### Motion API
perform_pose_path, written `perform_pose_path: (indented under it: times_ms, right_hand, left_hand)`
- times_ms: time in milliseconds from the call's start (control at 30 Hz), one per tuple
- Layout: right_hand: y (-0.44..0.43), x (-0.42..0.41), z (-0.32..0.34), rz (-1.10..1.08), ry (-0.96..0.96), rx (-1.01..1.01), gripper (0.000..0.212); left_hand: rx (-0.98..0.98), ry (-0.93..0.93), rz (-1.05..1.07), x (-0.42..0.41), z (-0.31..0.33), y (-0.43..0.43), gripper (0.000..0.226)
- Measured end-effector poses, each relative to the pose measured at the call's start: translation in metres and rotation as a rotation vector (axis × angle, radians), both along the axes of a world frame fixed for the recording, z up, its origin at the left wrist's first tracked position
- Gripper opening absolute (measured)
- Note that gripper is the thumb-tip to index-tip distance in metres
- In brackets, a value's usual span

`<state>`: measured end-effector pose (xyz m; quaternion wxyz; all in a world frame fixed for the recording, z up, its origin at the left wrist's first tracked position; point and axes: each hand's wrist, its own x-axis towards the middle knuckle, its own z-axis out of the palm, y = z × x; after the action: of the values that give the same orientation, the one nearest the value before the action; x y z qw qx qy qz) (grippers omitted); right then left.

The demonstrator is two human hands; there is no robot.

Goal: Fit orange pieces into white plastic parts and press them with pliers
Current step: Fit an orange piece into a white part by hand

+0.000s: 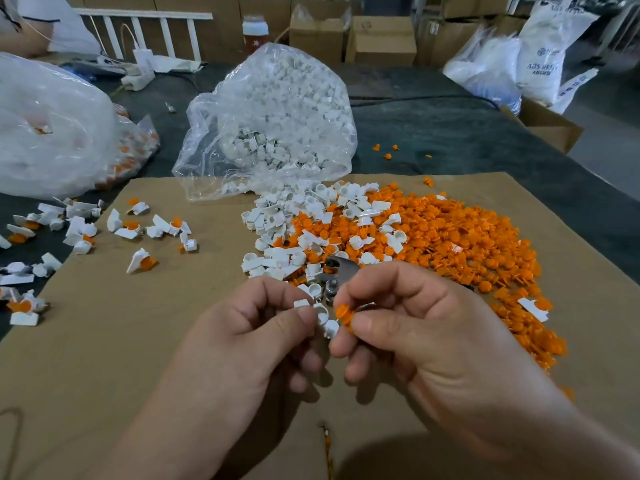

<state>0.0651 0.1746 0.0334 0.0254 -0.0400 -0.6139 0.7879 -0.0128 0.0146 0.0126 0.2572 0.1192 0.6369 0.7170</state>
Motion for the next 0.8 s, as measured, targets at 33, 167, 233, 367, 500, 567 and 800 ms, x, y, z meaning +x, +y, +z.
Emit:
perform_pose_path:
  times_ms: [33, 167, 233, 367, 500, 567, 800]
  right_hand:
    - [-0.001, -0.001, 0.000, 0.018, 0.008, -0.073, 0.019]
    - [-0.004, -0.003, -0.001, 0.030, 0.000, -0.241, 0.023]
    - [-0.004, -0.004, -0.001, 0.021, -0.005, -0.280, 0.024]
    - [-0.001, -0.003, 0.000, 0.011, 0.000, -0.383, 0.028]
    - [0.002, -0.003, -0.001, 0.070, -0.004, -0.475, 0.029]
    - [0.002, -0.003, -0.002, 0.061, 0.008, -0.454, 0.030]
    - [-0.002, 0.005, -0.005, -0.220, 0.063, 0.314, 0.027]
  left_hand:
    - [0.008, 0.010, 0.008, 0.000, 0.000, 0.000, 0.022]
    - [0.028, 0.038, 0.035, 0.001, -0.003, -0.001, 0.011]
    - [0.021, 0.049, 0.031, 0.002, -0.002, 0.000, 0.013]
    - [0.052, 0.037, 0.035, 0.004, -0.001, 0.002, 0.018]
    - [0.069, 0.021, 0.038, 0.006, 0.001, 0.003, 0.028]
    - [0.090, 0.022, 0.053, 0.008, 0.004, 0.005, 0.025]
    - [0.012, 0.029, 0.023, 0.007, 0.009, 0.002, 0.026]
